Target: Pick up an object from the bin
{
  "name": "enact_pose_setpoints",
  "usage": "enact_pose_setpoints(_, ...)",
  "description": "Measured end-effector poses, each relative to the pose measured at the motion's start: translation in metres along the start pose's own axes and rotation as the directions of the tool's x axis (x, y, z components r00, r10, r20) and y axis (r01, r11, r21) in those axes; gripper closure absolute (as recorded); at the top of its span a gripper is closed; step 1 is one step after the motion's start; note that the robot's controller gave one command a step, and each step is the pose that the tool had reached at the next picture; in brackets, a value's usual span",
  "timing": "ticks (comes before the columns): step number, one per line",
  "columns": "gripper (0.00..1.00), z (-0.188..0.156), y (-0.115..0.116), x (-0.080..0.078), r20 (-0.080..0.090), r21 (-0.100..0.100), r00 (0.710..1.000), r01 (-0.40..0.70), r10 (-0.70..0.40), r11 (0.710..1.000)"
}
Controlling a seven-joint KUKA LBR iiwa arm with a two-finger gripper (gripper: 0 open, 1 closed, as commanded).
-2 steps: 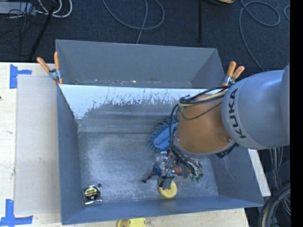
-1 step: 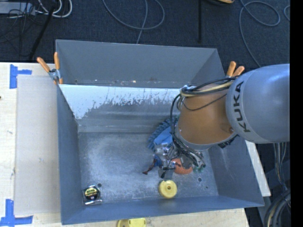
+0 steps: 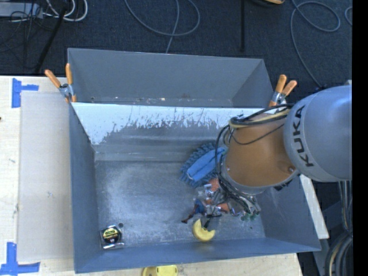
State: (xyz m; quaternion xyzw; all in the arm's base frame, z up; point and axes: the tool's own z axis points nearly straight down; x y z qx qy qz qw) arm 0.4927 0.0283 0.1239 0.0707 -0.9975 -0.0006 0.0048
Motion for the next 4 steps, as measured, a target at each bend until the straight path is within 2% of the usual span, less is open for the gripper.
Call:
enact_pose_setpoints(1,1.0,-0.053,0.015,-0.006,0.001,0.002,1.0,-0.015,0.015,1.0)
enact_pose_setpoints(2,1.0,-0.051,0.044,-0.017,0.025,0.002,1.0,-0.002,0.002,1.0)
enact_pose_setpoints(3,1.0,-0.058,0.036,-0.002,-0.006,0.0,1.0,-0.004,0.004,1.0)
enact_pose_setpoints(4,1.0,-0.111,0.06,-0.01,0.007,0.003,0.999,-0.042,0.042,0.999)
